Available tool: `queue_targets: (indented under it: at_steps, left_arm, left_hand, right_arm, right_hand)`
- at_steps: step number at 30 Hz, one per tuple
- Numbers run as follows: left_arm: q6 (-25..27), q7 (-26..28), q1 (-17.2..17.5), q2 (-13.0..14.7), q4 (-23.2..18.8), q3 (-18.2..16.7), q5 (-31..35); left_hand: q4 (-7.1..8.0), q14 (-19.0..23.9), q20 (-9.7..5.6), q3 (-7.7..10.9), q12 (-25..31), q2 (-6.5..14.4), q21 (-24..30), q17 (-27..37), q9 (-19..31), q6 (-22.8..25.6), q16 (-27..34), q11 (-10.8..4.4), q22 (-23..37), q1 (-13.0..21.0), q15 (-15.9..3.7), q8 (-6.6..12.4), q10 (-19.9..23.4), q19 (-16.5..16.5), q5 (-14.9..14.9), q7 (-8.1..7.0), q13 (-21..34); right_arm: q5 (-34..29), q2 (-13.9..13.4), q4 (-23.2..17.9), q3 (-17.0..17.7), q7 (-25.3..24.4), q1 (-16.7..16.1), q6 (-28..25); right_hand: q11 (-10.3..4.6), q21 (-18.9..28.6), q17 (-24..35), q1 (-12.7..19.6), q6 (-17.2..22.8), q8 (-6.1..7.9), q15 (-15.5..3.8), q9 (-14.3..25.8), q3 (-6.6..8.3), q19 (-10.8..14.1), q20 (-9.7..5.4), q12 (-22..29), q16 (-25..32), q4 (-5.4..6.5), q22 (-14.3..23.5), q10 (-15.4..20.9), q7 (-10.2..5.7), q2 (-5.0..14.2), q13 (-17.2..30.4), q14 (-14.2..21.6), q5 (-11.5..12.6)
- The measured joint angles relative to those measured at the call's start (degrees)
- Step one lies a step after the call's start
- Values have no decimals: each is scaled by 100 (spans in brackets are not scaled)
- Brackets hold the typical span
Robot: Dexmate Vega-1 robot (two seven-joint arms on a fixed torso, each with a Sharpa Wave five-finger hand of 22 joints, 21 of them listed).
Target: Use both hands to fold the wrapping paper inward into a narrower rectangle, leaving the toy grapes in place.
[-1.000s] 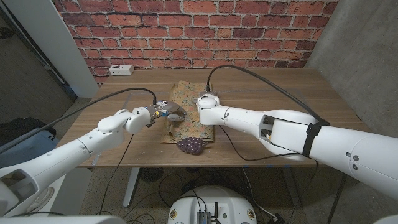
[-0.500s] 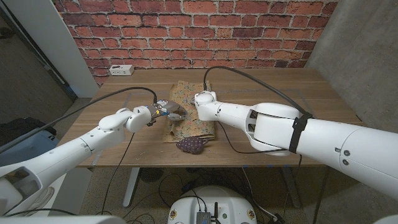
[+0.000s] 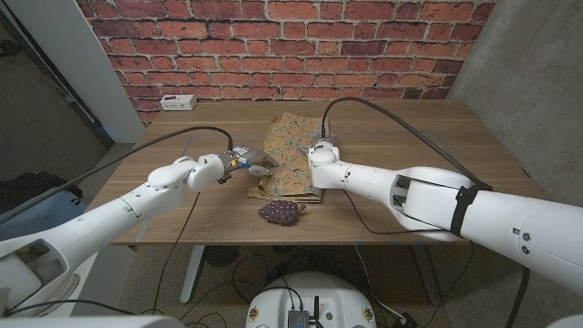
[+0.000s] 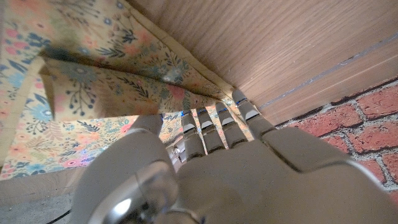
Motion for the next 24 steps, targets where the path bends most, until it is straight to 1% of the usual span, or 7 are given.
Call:
queue_targets:
  at_steps: [6, 11, 13, 15, 19, 22, 24]
  left_arm:
    - [-56, -7, -75, -43, 99, 37, 0]
    - [-77, -21, -148, -84, 196, 74, 1]
    - [-94, -25, -171, -99, 221, 92, 1]
    - [-102, -29, -186, -106, 236, 102, 1]
    - [-113, -38, -219, -127, 266, 127, 1]
    - [-124, -42, -243, -141, 288, 146, 1]
    - [-127, -44, -250, -147, 294, 151, 0]
  left_hand:
    - [0, 0, 0, 0, 1, 29, 0, 6, 0, 1, 0, 0, 0, -29, 0, 0, 1, 0, 0, -1, 18]
    - [2, 1, 0, -2, 2, -1, -30, 10, 1, 2, 1, 32, -1, -59, 1, 6, -31, 0, 0, -1, 5]
    - [24, 1, 0, -24, 2, -1, -44, 10, 1, -20, 1, 32, -1, -59, 1, 7, -31, 0, 0, 21, 5]
    - [24, 1, 0, -24, 2, -1, -44, 9, 1, -31, 1, 32, -1, -59, 1, 7, -31, 0, 0, 32, 5]
    - [43, 1, 0, -4, 2, 29, -44, 9, 1, -44, 1, 32, -1, -89, 1, 6, -31, 0, 0, 44, 6]
    - [43, 1, 0, -5, 2, 29, -44, 8, 1, -53, 1, 31, -1, -89, 1, 3, -31, 0, 0, 53, 6]
    - [42, 1, 0, -5, 2, 29, -44, 8, 1, -53, 1, 31, -1, -89, 1, 1, -32, 0, 0, 53, 4]
  right_arm:
    - [-23, -386, -960, 138, -238, -243, -244]
    - [-23, -750, -2070, 335, -548, -555, -241]
    - [-49, -847, -2497, 423, -735, -695, -142]
    - [-71, -898, -2690, 483, -853, -778, -110]
    - [-149, -1023, -3211, 712, -1304, -1065, -5]
    - [-219, -1084, -3493, 843, -1597, -1231, 9]
    - [-252, -1105, -3616, 900, -1692, -1304, -11]
  right_hand:
    - [2, 12, 11, 15, -40, 0, 1, -10, -11, 18, 61, -1, -2, -25, -1, 0, -43, 16, -8, -1, -34]
    - [1, 52, 22, 12, -20, 0, 11, -8, -60, 75, 113, 29, 68, -25, -8, 2, -82, 10, 3, -10, -26]
    - [-23, 69, 29, 6, -9, 0, 10, -8, -61, 115, 130, 29, 86, -26, -8, 24, -177, -40, 2, -9, -30]
    - [-44, 72, 24, 37, -16, 0, 11, -8, -77, 137, 135, 27, 54, -51, -4, 18, -320, -70, 2, -9, -56]
    - [-124, 83, 22, 101, -20, 0, 63, -8, -58, 79, 331, -1, 49, -137, 16, 19, -596, -131, 2, 1, -77]
    - [-124, 67, 22, 183, -19, 0, 63, -8, -26, 72, 337, 45, 49, -216, 12, 19, -612, -104, 2, 1, -100]
    - [-124, 68, 2, 252, -19, 58, 63, -8, -1, 105, 305, 67, 49, -241, 10, 20, -527, -83, 2, 1, -100]
